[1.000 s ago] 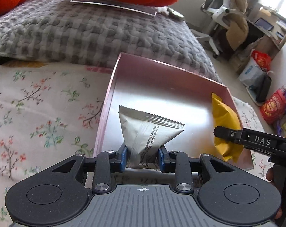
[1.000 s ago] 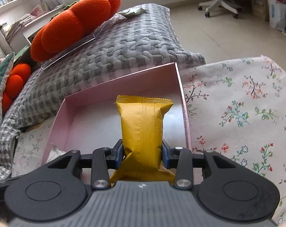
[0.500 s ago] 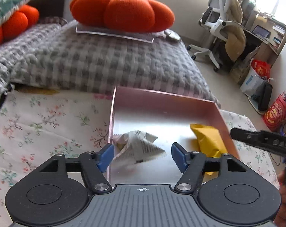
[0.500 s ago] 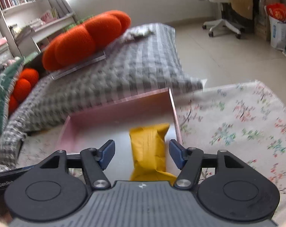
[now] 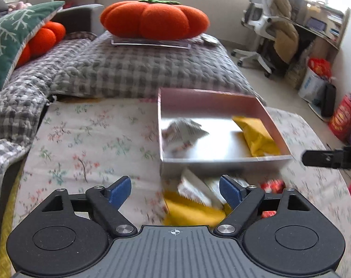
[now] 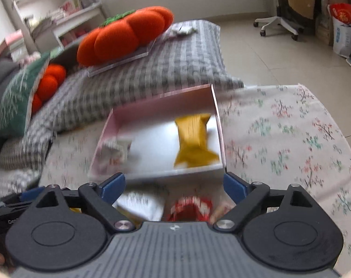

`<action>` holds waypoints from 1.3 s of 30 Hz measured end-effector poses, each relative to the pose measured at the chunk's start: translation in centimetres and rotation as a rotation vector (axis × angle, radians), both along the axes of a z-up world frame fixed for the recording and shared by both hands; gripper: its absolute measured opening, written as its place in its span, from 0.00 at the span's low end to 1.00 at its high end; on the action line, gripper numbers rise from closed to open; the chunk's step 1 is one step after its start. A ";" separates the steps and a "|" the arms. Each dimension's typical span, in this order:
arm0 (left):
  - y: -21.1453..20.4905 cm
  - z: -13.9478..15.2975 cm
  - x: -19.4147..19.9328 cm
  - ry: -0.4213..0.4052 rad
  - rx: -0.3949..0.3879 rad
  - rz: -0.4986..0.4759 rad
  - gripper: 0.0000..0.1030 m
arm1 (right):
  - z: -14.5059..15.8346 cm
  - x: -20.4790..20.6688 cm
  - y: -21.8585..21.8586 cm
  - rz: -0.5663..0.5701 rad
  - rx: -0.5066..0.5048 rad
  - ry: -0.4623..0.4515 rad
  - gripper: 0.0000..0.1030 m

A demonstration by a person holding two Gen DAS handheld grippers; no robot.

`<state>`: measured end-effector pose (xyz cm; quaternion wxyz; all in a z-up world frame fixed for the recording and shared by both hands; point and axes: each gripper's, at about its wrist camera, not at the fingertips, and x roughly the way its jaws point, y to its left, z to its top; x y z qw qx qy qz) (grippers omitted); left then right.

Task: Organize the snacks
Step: 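Carry both packets into the pink box and open both tools to release, then grasp a yellow cake packet with the left tool while the right grasps a yellow bag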

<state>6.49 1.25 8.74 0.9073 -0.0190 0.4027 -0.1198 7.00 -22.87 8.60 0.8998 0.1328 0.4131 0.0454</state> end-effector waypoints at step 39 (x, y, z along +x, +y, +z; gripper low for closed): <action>-1.7 -5.3 -2.6 0.128 0.127 -0.117 0.87 | -5.3 -2.5 -2.2 -0.253 0.156 0.298 0.87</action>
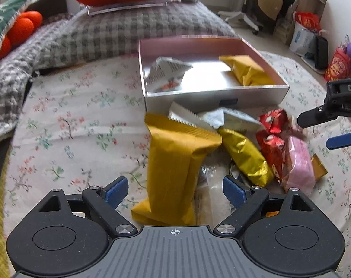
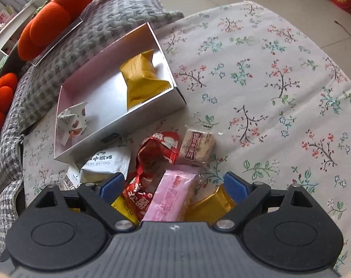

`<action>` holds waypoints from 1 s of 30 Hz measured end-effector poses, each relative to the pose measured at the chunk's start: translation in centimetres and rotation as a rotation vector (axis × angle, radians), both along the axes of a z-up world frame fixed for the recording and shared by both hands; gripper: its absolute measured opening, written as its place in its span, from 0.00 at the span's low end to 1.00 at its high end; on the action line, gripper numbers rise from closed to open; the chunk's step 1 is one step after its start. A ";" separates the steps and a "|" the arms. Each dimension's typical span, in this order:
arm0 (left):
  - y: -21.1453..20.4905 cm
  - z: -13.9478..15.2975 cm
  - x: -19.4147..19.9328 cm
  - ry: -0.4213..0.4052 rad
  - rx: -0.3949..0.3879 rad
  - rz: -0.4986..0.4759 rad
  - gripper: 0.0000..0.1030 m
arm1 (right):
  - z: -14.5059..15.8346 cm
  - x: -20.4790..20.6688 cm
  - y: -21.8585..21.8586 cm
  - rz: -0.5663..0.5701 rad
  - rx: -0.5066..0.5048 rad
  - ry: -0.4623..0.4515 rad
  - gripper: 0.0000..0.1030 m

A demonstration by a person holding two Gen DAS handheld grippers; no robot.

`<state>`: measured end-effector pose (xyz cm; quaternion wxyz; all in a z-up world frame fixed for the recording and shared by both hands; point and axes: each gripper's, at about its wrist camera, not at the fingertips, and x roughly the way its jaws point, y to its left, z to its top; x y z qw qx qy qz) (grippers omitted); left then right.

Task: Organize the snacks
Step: 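Grasp a yellow cake packet with the left tool while the right grasps a yellow bag, then lift both yellow packets into the pink box and open both tools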

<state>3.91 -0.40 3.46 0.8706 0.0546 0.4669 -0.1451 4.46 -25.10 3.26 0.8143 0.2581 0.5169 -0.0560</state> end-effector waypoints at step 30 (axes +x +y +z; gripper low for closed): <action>4.7 1.3 1.5 0.011 -0.125 0.216 0.37 | 0.2 1.5 9.4 0.516 -0.145 -0.188 0.56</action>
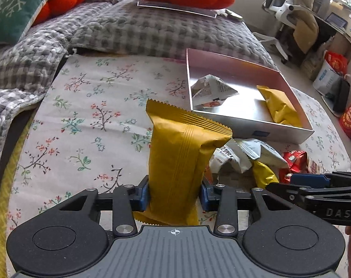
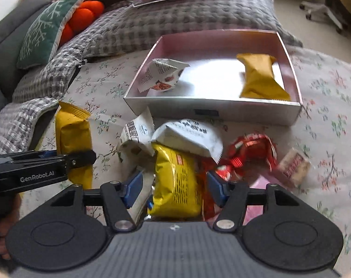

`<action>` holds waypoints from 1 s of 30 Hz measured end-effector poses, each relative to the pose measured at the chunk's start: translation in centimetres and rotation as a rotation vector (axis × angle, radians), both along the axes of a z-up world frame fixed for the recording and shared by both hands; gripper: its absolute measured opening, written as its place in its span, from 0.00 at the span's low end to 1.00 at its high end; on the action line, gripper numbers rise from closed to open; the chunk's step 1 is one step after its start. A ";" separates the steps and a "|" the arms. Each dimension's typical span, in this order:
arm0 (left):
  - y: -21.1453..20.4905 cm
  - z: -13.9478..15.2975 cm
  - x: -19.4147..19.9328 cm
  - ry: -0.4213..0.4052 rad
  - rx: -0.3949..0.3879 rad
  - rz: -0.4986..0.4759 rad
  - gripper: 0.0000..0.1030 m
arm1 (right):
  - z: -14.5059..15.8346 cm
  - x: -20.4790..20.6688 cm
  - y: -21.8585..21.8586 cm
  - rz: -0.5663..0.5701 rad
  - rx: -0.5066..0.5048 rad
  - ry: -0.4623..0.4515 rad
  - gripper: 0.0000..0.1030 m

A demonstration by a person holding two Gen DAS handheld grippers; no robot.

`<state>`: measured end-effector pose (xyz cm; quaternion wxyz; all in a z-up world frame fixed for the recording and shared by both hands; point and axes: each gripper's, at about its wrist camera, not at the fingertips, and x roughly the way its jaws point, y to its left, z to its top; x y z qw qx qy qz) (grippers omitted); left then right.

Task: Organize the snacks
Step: 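Lift both yellow packets into the pink box and open both tools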

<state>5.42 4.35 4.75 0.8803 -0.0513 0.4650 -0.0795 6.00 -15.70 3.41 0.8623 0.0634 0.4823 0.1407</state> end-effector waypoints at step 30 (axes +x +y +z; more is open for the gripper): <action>-0.5 0.9 -0.3 -0.034 -0.015 -0.030 0.37 | 2.1 -0.6 -0.5 -0.027 0.051 -0.076 0.18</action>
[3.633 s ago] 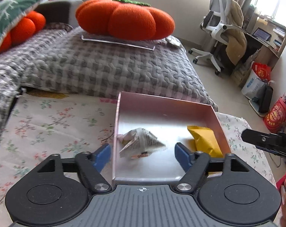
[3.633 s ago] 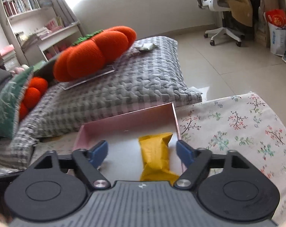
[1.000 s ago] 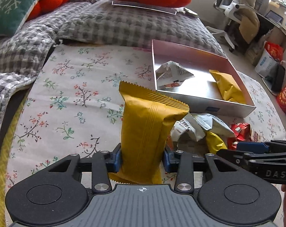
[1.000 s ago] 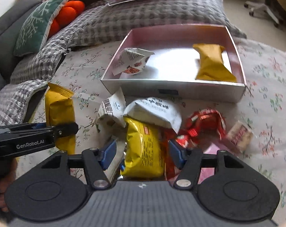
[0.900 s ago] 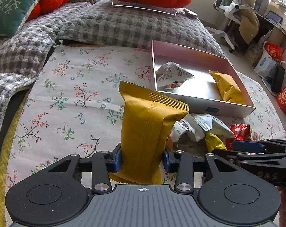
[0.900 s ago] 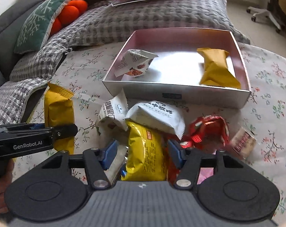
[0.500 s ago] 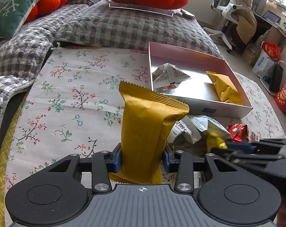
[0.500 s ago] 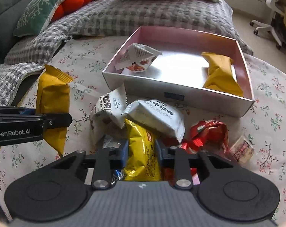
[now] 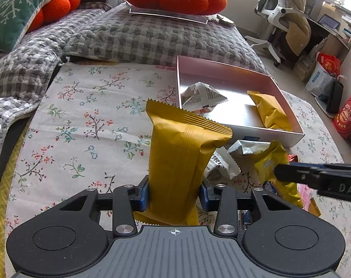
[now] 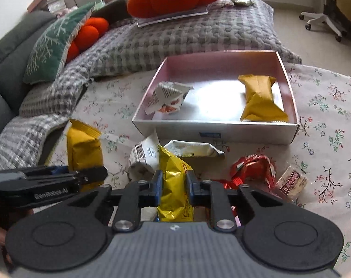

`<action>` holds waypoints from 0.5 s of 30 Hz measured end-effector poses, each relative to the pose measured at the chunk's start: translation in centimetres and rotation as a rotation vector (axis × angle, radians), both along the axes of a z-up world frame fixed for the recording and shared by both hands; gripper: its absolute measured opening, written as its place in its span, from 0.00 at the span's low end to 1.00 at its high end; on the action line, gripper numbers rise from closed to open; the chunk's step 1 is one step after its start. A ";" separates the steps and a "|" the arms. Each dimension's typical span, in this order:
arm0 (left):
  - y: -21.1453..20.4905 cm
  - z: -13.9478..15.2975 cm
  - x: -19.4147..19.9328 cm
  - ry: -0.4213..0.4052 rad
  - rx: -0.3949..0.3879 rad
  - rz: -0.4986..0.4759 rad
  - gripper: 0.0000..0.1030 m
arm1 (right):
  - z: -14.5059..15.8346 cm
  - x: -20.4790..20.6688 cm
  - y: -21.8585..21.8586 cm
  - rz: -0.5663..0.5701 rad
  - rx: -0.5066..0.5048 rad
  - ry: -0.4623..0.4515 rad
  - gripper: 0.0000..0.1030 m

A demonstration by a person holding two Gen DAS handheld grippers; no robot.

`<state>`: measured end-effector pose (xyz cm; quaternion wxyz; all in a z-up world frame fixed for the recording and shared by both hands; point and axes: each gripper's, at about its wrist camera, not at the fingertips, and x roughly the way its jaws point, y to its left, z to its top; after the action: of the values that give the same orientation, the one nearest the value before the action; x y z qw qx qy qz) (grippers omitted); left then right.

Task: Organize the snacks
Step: 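Lift both yellow packets into the pink box and open both tools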

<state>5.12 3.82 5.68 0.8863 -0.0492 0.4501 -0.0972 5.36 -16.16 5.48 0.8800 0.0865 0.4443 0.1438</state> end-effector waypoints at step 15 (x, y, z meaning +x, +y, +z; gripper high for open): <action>-1.5 2.2 1.0 -0.075 0.022 -0.010 0.37 | 2.3 0.0 -3.6 -0.093 0.112 -0.053 0.18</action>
<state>6.10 2.36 7.90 0.9025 -0.0333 0.4179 -0.0985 5.39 -19.80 7.75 0.8910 0.1524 0.4076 0.1294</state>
